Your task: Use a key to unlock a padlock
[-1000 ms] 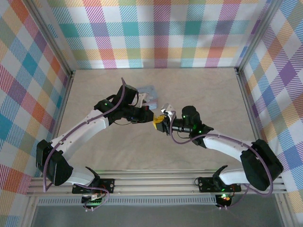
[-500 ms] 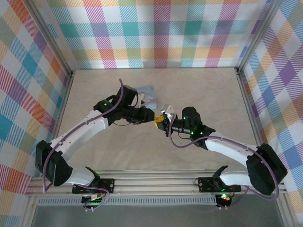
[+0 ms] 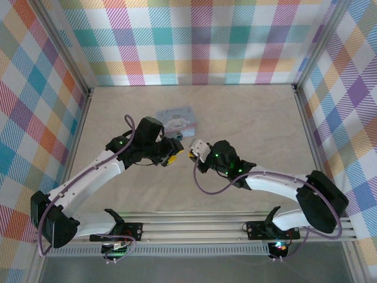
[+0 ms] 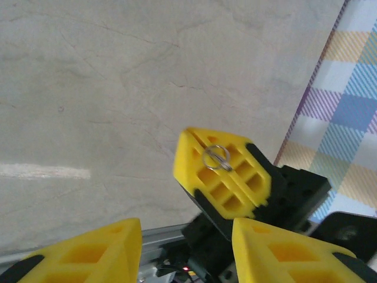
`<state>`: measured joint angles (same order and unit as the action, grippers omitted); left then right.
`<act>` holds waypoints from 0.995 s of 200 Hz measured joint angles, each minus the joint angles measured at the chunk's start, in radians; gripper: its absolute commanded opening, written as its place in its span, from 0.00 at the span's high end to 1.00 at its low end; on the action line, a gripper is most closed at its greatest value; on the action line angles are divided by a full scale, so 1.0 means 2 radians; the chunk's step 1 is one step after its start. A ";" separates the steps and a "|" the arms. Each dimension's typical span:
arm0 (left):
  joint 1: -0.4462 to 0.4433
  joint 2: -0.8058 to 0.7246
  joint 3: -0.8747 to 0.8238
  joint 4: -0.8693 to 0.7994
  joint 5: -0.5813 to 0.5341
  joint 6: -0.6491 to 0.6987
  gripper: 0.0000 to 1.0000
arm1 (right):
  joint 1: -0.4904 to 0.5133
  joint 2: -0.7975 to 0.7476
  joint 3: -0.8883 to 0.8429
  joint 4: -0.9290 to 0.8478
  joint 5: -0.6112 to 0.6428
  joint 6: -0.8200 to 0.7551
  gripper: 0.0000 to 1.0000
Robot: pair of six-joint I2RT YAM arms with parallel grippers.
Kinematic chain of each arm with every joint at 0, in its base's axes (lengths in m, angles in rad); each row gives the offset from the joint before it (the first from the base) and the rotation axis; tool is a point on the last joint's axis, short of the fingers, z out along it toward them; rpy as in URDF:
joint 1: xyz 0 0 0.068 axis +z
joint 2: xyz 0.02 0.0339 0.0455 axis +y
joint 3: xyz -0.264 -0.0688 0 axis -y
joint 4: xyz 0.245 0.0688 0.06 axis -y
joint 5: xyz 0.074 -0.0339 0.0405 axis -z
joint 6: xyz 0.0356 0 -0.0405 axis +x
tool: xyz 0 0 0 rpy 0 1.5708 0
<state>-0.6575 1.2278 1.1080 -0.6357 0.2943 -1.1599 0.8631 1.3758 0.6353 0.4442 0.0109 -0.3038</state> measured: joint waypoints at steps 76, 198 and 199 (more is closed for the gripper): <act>0.003 0.019 -0.035 0.048 0.009 -0.067 0.65 | 0.041 0.036 0.000 0.075 0.037 -0.048 1.00; 0.003 0.047 -0.025 0.055 0.026 -0.038 1.00 | 0.050 0.037 -0.008 0.068 0.066 -0.051 1.00; 0.003 0.047 -0.025 0.055 0.026 -0.038 1.00 | 0.050 0.037 -0.008 0.068 0.066 -0.051 1.00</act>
<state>-0.6514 1.3212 1.0584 -0.5251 0.3454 -1.2354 0.9638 1.4502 0.6189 0.5793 0.1432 -0.4053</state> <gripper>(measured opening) 0.046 0.056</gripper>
